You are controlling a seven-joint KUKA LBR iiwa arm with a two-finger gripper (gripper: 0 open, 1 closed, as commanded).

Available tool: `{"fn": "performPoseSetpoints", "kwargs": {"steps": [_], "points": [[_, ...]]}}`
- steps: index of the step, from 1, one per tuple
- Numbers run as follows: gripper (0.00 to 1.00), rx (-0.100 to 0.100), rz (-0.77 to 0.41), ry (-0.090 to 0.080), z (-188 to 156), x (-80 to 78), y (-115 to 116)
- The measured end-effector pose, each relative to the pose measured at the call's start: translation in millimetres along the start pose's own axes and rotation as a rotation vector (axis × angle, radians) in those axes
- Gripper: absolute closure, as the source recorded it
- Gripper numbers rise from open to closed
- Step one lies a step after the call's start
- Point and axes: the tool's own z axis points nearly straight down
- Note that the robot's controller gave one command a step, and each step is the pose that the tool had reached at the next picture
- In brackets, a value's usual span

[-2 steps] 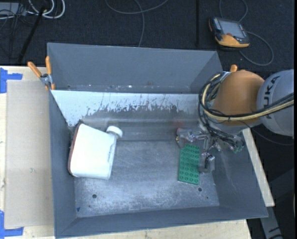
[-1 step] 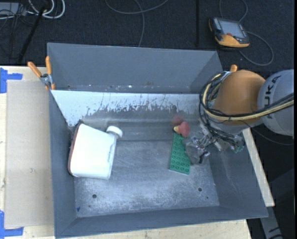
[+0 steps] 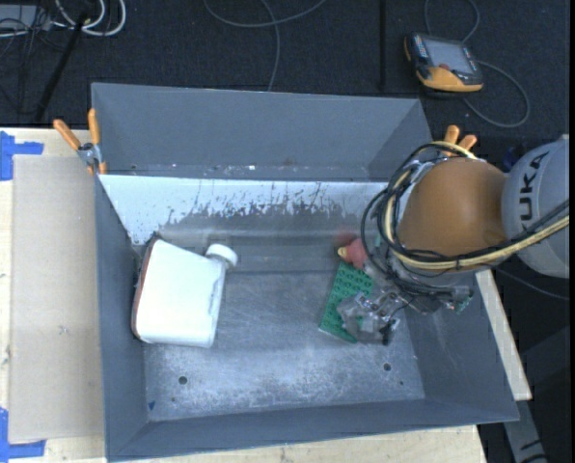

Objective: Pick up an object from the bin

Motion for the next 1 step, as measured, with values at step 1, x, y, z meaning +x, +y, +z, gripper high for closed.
{"fn": "performPoseSetpoints", "kwargs": {"steps": [1], "points": [[0.00, 0.000, 0.003, 0.001, 1.1, 0.8, -1.0]]}}
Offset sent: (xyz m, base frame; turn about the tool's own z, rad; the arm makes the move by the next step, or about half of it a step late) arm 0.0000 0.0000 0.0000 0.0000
